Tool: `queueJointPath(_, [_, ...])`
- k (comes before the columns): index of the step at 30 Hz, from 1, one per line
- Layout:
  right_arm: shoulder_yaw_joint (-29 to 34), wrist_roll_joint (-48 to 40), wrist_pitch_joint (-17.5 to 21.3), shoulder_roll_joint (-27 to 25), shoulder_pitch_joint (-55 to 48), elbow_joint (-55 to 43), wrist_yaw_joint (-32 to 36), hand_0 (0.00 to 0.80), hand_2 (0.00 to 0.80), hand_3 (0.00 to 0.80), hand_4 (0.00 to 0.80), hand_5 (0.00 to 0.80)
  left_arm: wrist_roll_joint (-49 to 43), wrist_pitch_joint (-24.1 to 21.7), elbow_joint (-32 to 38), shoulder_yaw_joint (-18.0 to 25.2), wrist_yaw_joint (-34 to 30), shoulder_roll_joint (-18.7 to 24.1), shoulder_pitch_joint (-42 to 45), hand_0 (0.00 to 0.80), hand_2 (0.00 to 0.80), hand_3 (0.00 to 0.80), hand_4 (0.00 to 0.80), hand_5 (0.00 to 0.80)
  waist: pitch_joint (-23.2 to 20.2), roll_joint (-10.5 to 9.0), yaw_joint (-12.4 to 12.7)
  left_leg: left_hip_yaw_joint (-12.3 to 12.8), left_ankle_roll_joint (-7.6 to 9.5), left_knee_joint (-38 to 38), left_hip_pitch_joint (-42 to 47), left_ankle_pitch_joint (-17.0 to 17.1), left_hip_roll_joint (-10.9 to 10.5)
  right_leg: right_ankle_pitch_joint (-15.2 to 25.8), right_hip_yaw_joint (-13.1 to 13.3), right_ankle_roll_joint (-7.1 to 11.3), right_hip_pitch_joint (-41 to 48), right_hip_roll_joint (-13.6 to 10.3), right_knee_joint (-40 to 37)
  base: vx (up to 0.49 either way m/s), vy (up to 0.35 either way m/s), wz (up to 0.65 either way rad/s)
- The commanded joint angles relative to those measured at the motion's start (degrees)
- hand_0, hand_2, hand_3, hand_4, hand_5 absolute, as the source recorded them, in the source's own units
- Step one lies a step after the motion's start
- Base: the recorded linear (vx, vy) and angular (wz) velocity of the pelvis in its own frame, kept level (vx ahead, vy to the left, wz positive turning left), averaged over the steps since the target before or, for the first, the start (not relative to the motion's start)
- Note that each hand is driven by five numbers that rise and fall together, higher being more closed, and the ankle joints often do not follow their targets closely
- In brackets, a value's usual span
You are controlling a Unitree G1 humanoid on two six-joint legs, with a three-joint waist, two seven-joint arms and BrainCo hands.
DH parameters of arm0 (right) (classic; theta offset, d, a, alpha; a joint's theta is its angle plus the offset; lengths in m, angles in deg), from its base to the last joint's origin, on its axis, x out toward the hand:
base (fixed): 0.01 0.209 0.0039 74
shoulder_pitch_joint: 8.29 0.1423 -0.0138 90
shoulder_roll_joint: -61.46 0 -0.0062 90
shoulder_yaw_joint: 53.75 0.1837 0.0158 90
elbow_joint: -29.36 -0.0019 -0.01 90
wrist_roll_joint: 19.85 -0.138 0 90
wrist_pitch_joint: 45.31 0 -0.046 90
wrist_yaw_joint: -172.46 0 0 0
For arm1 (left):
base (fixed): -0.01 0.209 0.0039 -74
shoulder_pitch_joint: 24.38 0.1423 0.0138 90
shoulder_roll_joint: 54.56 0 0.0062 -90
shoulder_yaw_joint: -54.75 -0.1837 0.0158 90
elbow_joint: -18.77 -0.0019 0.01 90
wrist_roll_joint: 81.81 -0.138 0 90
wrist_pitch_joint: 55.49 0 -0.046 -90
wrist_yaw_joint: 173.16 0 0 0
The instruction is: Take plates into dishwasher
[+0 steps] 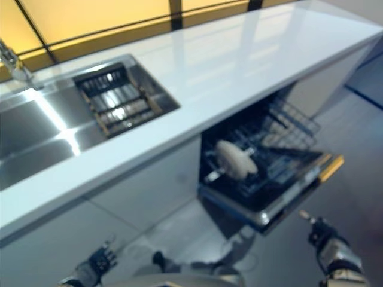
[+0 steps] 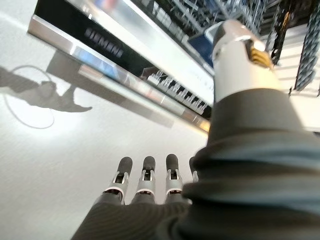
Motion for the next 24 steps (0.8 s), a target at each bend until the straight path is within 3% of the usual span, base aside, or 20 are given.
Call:
queueJointPath(1, [2.09, 0.98, 1.85, -1.46, 2.62, 1.60, 0.70, 0.000, 0.000, 0.000, 0.000, 0.000, 0.86, -1.75, 0.91, 1.49, -1.45, 0.67, -2.51, 0.000, 0.000, 0.000, 0.000, 0.000, 0.26, -1.05, 1.70, 1.26, 1.06, 1.16, 3.01, -3.94, 1.91, 3.41, 0.15, 3.25, -3.57, -5.37, 3.67, 0.002, -0.053, 0.03])
queueJointPath(9, [1.09, -2.85, 4.08, 1.40, 2.29, 2.51, 2.83, 0.000, 0.000, 0.000, 0.000, 0.000, 0.45, -0.64, 2.76, 1.66, -2.18, 2.15, -2.37, 0.000, 0.000, 0.000, 0.000, 0.000, 1.69, 0.92, 1.90, -0.19, 1.19, 1.38, 1.70, -3.50, 1.46, 2.17, -0.44, 2.87, -4.99, -5.73, 5.79, -0.025, -0.071, 0.02])
queueJointPath(17, [0.22, -10.21, 6.02, 2.29, 6.09, 1.56, 5.42, 0.000, 0.000, 0.000, 0.000, 0.000, 3.36, -0.35, 3.61, 0.73, -3.21, 0.34, -3.26, 0.000, 0.000, 0.000, 0.000, 0.000, 5.82, 4.81, 1.72, -2.16, 0.73, 2.29, -2.19, -2.51, 0.56, 1.08, -0.74, 1.88, -9.34, -7.00, 9.12, -0.115, -0.002, 0.02])
queueJointPath(24, [-1.33, -10.45, 8.92, 1.85, 9.90, 1.50, 8.77, 0.000, 0.000, 0.000, 0.000, 0.000, 6.66, -0.76, 4.22, -1.60, -6.39, -2.89, -3.36, 0.000, 0.000, 0.000, 0.000, 0.000, 9.28, 8.49, 2.01, -3.46, 0.18, 2.58, -4.96, -0.96, -0.42, -0.77, -1.25, 0.66, -12.46, -7.83, 12.57, -0.080, 0.077, 0.07])
